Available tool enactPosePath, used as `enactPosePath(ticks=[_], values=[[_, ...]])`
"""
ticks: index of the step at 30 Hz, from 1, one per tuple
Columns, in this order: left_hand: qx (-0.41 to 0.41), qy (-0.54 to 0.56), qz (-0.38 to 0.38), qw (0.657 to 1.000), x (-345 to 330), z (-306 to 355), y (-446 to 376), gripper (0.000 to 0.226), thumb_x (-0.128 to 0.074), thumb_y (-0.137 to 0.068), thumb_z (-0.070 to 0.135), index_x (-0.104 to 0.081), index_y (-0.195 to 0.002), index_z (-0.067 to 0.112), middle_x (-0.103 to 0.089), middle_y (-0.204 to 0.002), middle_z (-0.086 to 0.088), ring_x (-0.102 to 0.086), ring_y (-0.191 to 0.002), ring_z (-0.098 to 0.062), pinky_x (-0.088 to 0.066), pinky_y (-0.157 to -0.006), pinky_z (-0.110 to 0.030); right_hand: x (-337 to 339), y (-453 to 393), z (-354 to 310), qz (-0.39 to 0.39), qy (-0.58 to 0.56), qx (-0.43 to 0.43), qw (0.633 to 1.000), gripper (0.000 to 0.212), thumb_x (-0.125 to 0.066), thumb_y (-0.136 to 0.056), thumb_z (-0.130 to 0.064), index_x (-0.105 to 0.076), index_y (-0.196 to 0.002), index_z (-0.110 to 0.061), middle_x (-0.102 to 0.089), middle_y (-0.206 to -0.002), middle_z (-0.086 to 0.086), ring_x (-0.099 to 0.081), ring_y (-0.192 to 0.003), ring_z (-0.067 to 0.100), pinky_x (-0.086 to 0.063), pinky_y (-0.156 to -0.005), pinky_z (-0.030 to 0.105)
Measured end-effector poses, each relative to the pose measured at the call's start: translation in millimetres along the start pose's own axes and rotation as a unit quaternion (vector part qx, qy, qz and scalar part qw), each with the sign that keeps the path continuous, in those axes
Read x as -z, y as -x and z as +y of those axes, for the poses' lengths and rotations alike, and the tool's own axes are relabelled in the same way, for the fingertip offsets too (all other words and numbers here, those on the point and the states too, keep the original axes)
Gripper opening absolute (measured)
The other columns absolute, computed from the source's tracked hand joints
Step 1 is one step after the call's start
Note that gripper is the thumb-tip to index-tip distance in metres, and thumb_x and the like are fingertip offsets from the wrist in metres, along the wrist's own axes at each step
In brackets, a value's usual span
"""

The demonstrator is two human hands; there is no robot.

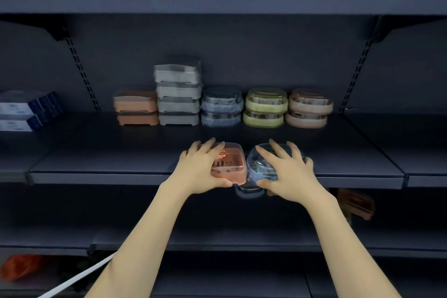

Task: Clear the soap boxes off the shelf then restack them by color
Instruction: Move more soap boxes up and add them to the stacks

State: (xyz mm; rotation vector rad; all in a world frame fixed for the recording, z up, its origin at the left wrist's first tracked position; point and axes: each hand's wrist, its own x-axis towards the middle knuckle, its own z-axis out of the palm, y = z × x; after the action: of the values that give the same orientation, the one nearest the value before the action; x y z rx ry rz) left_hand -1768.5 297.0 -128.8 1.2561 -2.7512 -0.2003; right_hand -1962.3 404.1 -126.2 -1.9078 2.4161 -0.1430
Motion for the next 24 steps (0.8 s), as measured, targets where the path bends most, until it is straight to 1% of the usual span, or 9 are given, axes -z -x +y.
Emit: enactPosePath(ticks=[5, 10, 15, 21, 24], values=[[0.001, 0.004, 0.001, 1.000, -1.5, -11.2, -20.3, 0.101, -0.065, -0.071, 0.064, -0.010, -0.149, 0.034, -0.006, -0.158, 0.006, -0.007, -0.143, -0.030, -0.018, -0.112, -0.047, -5.1, -23.8, 3.3, 0.002, -0.026, 0.004, 1.000, 0.078, -0.054, -0.083, -0.057, -0.007, -0.145, -0.049, 0.002, -0.158, -0.013, 0.006, -0.144, 0.030, -0.018, -0.109, 0.060], [0.005, -0.021, 0.009, 1.000, -3.2, -22.5, -37.4, 0.100, -0.064, -0.070, 0.066, -0.011, -0.149, 0.035, -0.006, -0.158, 0.007, -0.002, -0.144, -0.027, -0.006, -0.115, -0.047, -9.0, -45.7, 5.0, 0.007, -0.005, 0.015, 1.000, 0.079, -0.051, -0.083, -0.060, -0.004, -0.145, -0.049, 0.003, -0.158, -0.013, 0.007, -0.144, 0.030, -0.005, -0.111, 0.063], [0.003, -0.034, 0.014, 0.999, -1.0, -34.0, -52.0, 0.099, -0.062, -0.070, 0.067, -0.011, -0.149, 0.034, -0.006, -0.158, 0.007, -0.006, -0.141, -0.024, -0.012, -0.112, -0.041, -10.1, -66.1, 3.7, 0.000, -0.007, 0.022, 1.000, 0.078, -0.045, -0.082, -0.070, -0.002, -0.145, -0.050, 0.004, -0.158, -0.012, 0.007, -0.144, 0.030, -0.002, -0.113, 0.060], [-0.011, -0.026, 0.016, 0.999, -4.2, -48.3, -65.5, 0.099, -0.061, -0.072, 0.068, -0.008, -0.149, 0.035, -0.002, -0.158, 0.009, -0.005, -0.143, -0.022, -0.011, -0.113, -0.040, -13.4, -80.3, 1.6, 0.003, 0.007, 0.017, 1.000, 0.082, -0.041, -0.079, -0.076, 0.000, -0.145, -0.050, 0.006, -0.158, -0.013, 0.007, -0.144, 0.028, -0.003, -0.114, 0.058], [-0.023, -0.012, 0.030, 0.999, -5.9, -53.9, -70.0, 0.099, -0.063, -0.071, 0.066, -0.010, -0.149, 0.034, -0.004, -0.158, 0.008, -0.006, -0.144, -0.020, -0.010, -0.114, -0.038, -15.6, -84.5, 1.0, 0.000, 0.013, 0.011, 1.000, 0.088, -0.032, -0.069, -0.086, 0.001, -0.144, -0.052, 0.006, -0.158, -0.014, 0.006, -0.145, 0.028, -0.004, -0.113, 0.058]])
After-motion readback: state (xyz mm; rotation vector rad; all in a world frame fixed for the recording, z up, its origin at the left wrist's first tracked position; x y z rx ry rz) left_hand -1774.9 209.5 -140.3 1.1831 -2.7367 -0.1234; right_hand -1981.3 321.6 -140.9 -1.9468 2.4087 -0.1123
